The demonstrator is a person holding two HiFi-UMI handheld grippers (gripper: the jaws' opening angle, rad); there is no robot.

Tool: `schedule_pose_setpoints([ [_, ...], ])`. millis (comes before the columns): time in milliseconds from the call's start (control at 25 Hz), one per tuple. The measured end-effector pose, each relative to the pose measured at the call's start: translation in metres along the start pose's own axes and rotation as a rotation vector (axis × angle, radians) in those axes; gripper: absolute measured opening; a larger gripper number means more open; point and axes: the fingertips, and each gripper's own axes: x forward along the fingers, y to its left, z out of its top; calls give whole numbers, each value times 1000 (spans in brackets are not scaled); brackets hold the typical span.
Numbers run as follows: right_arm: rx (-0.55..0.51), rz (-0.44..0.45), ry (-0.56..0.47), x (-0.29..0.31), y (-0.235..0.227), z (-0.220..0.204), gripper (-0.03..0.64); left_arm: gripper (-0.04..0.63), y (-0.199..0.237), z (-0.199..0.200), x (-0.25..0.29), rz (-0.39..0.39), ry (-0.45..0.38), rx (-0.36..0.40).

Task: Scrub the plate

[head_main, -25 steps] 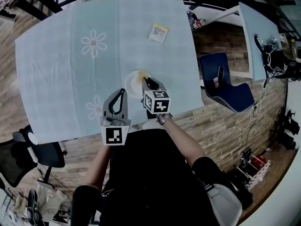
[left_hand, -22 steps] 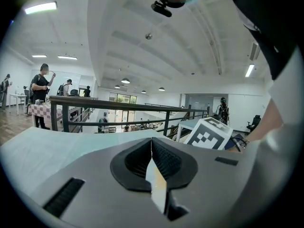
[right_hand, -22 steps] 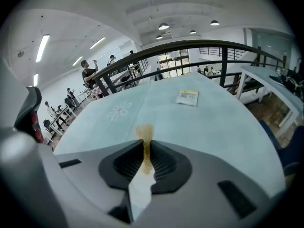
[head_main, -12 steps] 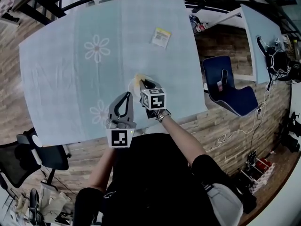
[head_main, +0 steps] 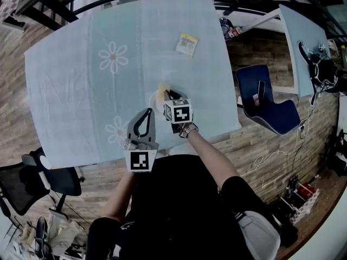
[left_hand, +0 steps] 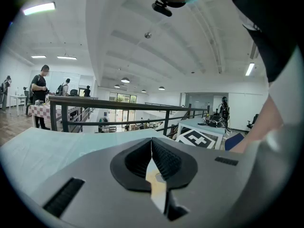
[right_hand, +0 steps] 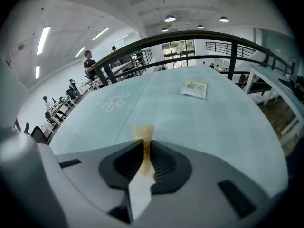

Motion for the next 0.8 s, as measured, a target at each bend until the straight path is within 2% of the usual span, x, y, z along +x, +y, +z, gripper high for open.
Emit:
schedule_pose_setpoints([
  [200, -13, -10, 5, 1, -3, -1, 48, 14, -2, -4, -1, 4, 19, -28],
  [560, 6, -39, 13, -2, -17, -6, 48, 14, -6, -2, 3, -26, 10, 20],
  [800, 10, -57, 9, -5, -25, -8, 48, 14, -7, -4, 3, -27, 13, 3],
])
